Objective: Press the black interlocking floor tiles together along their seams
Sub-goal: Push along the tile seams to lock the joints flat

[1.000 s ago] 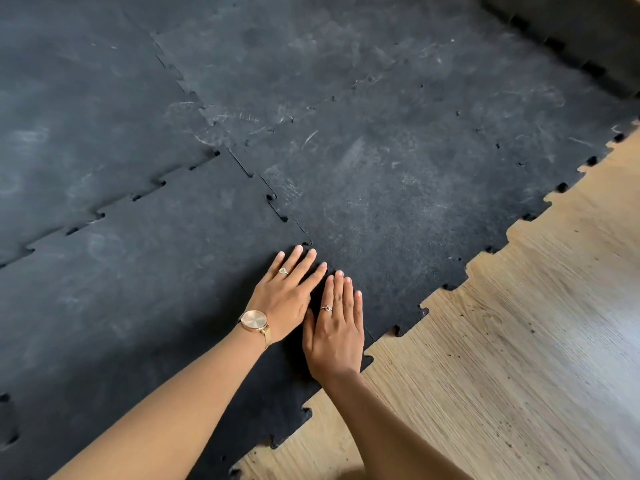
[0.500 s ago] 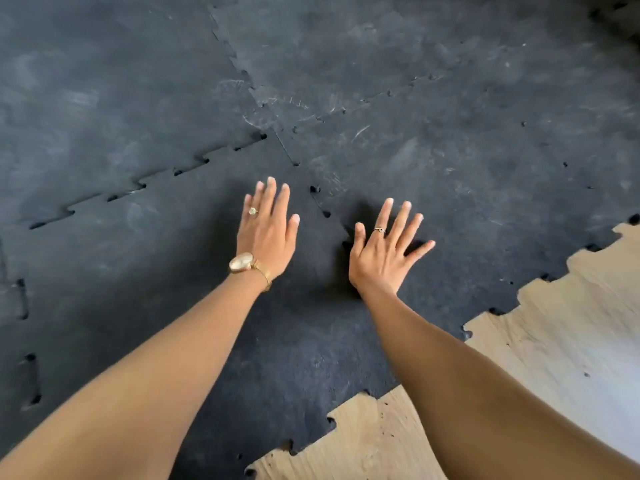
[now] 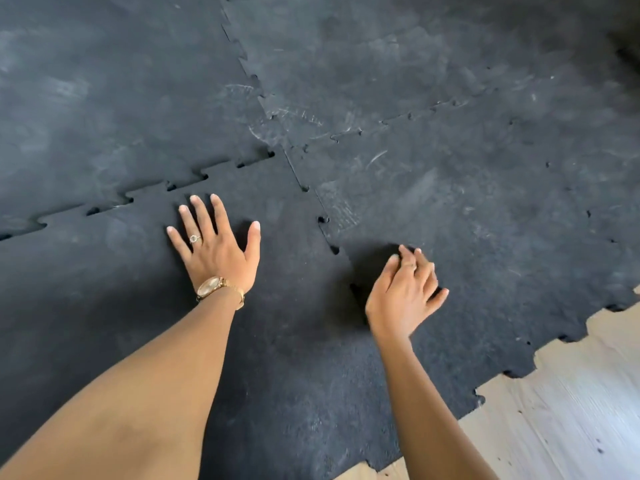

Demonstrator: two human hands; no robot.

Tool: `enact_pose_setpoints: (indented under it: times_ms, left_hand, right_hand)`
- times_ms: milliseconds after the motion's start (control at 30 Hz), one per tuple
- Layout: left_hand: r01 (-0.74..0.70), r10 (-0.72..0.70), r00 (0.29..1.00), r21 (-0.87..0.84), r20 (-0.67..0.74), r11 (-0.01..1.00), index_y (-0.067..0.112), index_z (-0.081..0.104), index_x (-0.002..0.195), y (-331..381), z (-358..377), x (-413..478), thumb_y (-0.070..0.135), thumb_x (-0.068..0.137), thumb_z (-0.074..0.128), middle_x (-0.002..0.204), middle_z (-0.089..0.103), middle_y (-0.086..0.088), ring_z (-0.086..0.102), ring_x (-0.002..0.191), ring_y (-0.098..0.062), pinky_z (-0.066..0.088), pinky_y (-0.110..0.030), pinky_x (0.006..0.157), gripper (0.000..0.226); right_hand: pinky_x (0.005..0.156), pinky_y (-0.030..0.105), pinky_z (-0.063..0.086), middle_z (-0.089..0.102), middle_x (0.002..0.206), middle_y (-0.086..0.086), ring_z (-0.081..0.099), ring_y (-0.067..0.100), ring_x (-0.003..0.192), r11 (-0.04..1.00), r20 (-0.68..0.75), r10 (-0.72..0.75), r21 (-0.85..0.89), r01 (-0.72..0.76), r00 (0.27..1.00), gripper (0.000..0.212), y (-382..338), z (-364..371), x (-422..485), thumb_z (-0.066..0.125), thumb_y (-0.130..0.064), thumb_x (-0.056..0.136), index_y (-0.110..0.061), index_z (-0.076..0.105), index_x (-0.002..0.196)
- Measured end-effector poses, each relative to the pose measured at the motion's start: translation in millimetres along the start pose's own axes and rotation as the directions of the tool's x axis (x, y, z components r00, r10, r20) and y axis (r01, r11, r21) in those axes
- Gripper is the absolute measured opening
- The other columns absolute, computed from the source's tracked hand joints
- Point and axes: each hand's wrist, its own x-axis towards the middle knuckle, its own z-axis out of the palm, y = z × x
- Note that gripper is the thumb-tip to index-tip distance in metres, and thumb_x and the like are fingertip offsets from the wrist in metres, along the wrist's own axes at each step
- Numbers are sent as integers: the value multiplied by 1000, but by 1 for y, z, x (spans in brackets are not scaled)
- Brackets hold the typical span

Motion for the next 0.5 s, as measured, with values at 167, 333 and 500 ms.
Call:
enact_pose_setpoints:
  times_ms: [167,333,500]
  left_hand:
    - [7,-7,1000,5,1,1000,14,8,157,1,-2,1,64,94,19,164,4,-13,0,151,-31,-1,-55,120,81]
    - [12,-12,1000,11,-3,1000,14,8,157,1,0,1,64,93,20,164,5,-14,1,151,-32,0,-55,120,82]
    - [9,-9,1000,1,-3,1000,13,10,157,1,-2,1,62,94,22,163,6,-14,2,151,-33,2,-57,120,81]
  right_hand:
    - [117,56,13,39,152,7,24,29,146,930,-205,-347,53,365,915,53,-87,10,37,30,-47,102,-19,41,145]
    - [112,71,-7,-1,165,8,-12,30,150,903,133,-350,-217,371,927,65,-73,60,47,12,-52,101,-18,1,156]
    - [112,72,-4,8,165,7,-5,29,151,904,158,-301,-267,334,941,71,-78,59,49,2,-56,97,-18,7,156]
